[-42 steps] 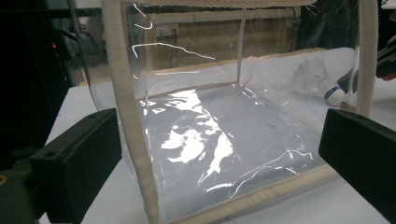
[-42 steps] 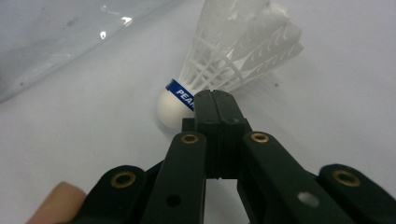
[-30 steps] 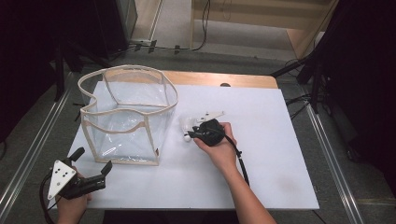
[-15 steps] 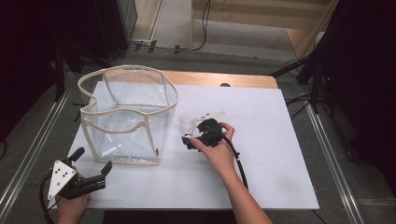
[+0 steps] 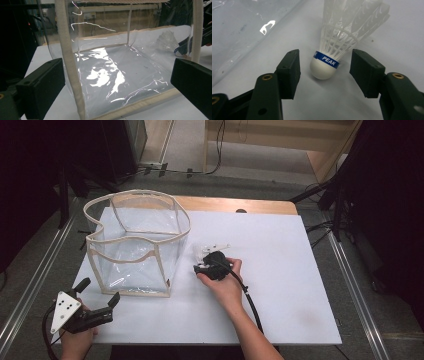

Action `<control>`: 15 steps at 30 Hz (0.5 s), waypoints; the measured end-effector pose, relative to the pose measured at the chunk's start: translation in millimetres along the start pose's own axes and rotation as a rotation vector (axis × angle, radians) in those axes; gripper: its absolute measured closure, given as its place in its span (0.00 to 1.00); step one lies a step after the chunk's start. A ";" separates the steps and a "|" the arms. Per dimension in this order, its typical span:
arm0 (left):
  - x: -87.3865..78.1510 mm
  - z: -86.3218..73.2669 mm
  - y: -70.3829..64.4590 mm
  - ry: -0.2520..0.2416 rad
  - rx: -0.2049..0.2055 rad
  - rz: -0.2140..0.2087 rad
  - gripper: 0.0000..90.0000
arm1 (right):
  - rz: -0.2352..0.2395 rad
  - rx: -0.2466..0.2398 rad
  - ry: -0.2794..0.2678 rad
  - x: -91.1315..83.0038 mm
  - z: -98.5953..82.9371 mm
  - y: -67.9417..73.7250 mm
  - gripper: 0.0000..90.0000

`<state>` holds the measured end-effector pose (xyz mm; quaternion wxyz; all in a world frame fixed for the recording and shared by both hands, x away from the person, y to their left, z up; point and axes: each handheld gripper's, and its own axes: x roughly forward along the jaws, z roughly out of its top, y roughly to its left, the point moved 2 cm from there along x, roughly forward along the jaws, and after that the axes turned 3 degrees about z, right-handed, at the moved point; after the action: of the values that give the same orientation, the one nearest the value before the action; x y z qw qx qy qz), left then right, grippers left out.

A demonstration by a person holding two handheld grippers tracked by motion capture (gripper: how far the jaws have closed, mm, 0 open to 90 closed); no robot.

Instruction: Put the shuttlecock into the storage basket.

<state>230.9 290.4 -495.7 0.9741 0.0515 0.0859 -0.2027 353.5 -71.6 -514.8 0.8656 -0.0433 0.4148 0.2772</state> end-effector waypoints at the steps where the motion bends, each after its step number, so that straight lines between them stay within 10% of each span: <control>1: 0.0 0.0 -0.1 0.000 0.001 0.000 0.00 | -0.007 0.007 0.007 1.3 -0.6 0.3 0.47; 6: 0.2 -0.1 -0.6 0.003 0.009 0.001 0.00 | -0.018 0.022 0.015 4.4 -3.0 -0.9 0.67; 15: 0.3 -0.1 -1.0 0.004 0.011 0.000 0.00 | -0.026 0.018 -0.023 -1.3 -3.8 -2.8 0.68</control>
<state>230.8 289.3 -496.0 0.9736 0.0573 0.0865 -0.2031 351.7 -75.7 -516.7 0.8741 -0.0378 0.4069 0.2626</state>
